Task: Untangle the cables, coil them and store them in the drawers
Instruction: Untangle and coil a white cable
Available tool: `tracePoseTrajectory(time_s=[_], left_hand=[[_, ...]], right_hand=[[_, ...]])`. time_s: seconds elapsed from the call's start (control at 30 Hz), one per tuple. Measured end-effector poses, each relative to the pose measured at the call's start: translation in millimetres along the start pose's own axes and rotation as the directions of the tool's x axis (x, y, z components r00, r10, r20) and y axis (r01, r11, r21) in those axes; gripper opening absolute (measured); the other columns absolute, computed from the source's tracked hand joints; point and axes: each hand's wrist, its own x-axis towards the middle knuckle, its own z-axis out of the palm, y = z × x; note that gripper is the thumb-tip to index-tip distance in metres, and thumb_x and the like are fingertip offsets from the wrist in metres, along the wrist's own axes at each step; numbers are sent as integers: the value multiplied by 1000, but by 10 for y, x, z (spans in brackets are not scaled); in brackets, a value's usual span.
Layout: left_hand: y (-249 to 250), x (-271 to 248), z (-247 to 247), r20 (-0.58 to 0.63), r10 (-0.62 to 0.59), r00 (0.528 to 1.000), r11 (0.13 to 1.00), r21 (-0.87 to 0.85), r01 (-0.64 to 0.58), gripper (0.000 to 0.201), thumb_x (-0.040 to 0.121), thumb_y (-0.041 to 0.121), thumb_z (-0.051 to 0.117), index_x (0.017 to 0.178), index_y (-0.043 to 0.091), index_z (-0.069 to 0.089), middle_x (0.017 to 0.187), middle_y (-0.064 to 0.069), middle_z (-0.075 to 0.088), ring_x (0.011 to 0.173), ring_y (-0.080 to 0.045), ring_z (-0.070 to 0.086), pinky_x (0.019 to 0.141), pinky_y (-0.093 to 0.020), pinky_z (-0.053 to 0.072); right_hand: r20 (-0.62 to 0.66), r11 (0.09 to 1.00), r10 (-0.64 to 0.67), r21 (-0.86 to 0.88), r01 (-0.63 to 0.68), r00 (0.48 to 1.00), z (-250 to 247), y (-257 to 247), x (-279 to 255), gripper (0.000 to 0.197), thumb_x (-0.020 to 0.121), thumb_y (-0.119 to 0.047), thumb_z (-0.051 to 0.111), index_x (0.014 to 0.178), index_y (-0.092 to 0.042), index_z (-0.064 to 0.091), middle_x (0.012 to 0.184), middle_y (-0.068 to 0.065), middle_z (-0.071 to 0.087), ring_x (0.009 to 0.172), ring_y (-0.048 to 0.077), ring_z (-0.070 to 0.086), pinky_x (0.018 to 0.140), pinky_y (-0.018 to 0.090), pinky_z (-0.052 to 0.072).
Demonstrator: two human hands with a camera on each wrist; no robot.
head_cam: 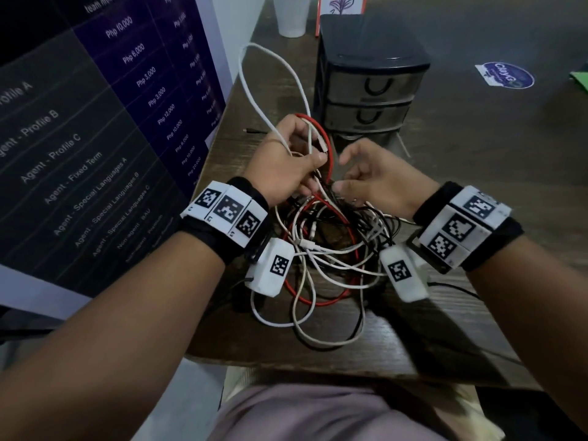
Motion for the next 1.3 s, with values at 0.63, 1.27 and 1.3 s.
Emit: tracePoseTrajectory(time_s=[0.63,1.27,1.3], left_hand=[[-11,33,-152,-84,-78,993,902,419,106,18,86,20,69,104,21,65,85,-2,69,78,-24,68,78,-41,58],[10,88,-405,-363,-33,931,927,338,164,51,77,40,61,126,27,55,118,3,59,105,-14,60,95,-35,51],[19,85,-406,-334,-17,942,919,367,147,37,78,39,61,113,28,63,109,3,64,98,-14,63,90,-34,53]], right_hand=[[-265,939,-52,-342,-43,963,-68,79,-7,19,77,-24,79,73,-27,61,67,-9,69,62,0,61,62,17,46],[-633,942,-299,-78,325,714,-129,-200,-62,12,95,-22,62,86,-25,54,63,3,52,49,18,45,42,36,35],[-654,926,-315,-55,373,688,-137,-248,-69,14,95,-21,61,86,-27,53,65,6,53,48,24,45,39,38,35]])
